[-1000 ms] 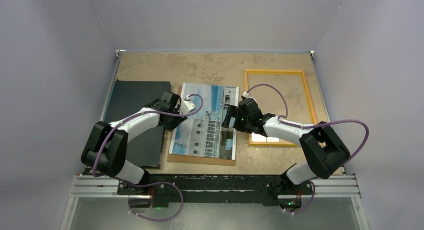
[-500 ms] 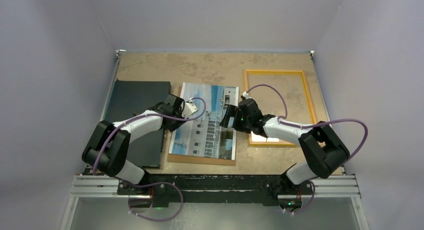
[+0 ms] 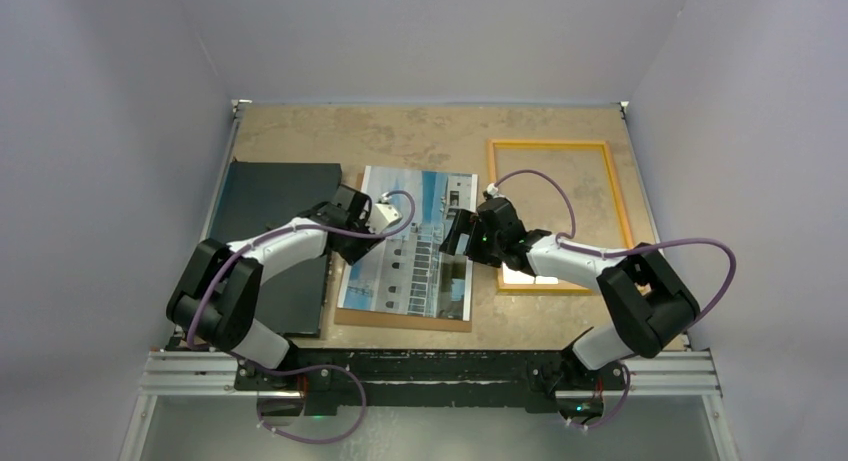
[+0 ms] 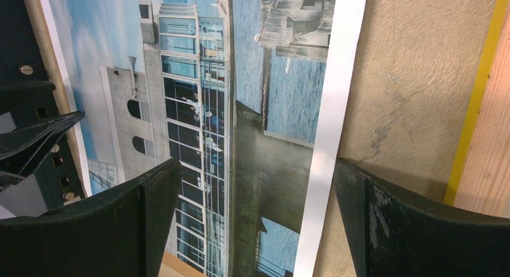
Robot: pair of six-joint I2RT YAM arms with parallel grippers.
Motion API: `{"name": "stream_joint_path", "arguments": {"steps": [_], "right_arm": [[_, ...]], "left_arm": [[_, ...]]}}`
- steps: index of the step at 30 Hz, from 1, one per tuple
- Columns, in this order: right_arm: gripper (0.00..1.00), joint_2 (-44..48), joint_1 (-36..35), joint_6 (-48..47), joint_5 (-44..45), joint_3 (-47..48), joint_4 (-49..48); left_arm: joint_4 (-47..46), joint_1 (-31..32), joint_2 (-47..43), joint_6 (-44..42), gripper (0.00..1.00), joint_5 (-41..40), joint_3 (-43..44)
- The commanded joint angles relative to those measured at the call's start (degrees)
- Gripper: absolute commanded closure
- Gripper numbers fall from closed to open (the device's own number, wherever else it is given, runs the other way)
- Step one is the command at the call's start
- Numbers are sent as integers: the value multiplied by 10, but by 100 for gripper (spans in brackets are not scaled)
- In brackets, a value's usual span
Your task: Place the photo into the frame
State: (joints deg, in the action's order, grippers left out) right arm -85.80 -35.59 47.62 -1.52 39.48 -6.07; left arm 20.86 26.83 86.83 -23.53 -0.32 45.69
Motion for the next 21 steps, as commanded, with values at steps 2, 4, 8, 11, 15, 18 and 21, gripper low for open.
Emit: {"name": "stream_joint_path", "arguments": {"steps": [2, 4, 8, 11, 15, 18, 21], "right_arm": [[1, 9, 4, 14, -1, -15, 75], [1, 16, 4, 13, 9, -17, 84], [3, 18, 4, 9, 34, -18, 90], [4, 10, 4, 1, 58, 5, 99], [5, -24, 4, -26, 106, 74, 116], [3, -67, 8, -53, 147, 140, 125], [1, -113, 21, -75, 168, 200, 129]], "left_arm": [[17, 6, 28, 26, 60, 69, 8], [26, 6, 24, 24, 60, 69, 16], [71, 1, -4, 16, 60, 66, 67], [101, -18, -28, 7, 58, 63, 109], [100, -60, -22, -7, 56, 31, 147], [76, -69, 8, -19, 55, 5, 154], [47, -69, 41, -17, 57, -23, 155]]}}
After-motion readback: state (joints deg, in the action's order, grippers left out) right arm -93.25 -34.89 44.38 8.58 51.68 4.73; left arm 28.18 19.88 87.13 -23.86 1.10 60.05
